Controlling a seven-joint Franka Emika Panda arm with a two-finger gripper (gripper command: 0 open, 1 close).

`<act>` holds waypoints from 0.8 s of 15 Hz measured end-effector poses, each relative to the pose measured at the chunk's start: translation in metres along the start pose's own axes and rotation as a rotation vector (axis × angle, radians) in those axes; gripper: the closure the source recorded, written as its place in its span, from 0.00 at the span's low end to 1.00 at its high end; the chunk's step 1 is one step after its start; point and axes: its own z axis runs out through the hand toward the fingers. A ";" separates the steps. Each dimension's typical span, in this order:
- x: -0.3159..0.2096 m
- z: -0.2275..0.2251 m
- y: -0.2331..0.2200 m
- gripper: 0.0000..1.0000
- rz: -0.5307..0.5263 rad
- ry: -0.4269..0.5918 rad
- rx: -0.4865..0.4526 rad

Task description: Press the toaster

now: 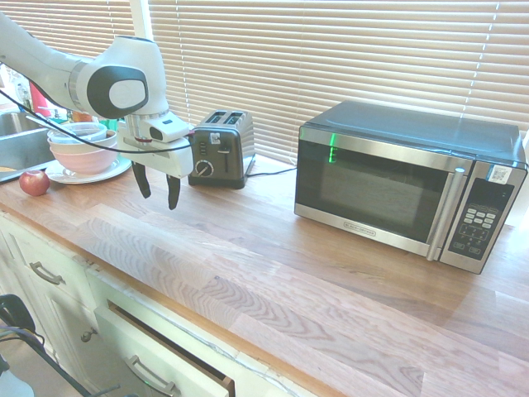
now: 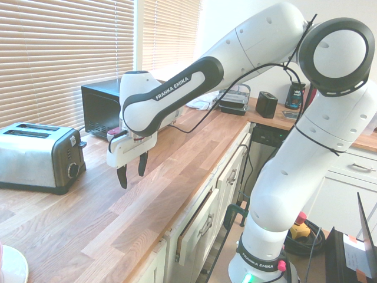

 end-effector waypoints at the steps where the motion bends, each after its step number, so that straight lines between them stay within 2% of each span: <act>1: 0.000 0.000 0.000 0.00 0.000 0.001 0.000; 5: -0.003 -0.001 -0.005 0.00 -0.022 0.017 0.008; 8: -0.008 -0.004 -0.023 0.00 -0.073 0.055 0.006; 12: 0.013 -0.020 -0.054 0.00 -0.094 0.092 0.014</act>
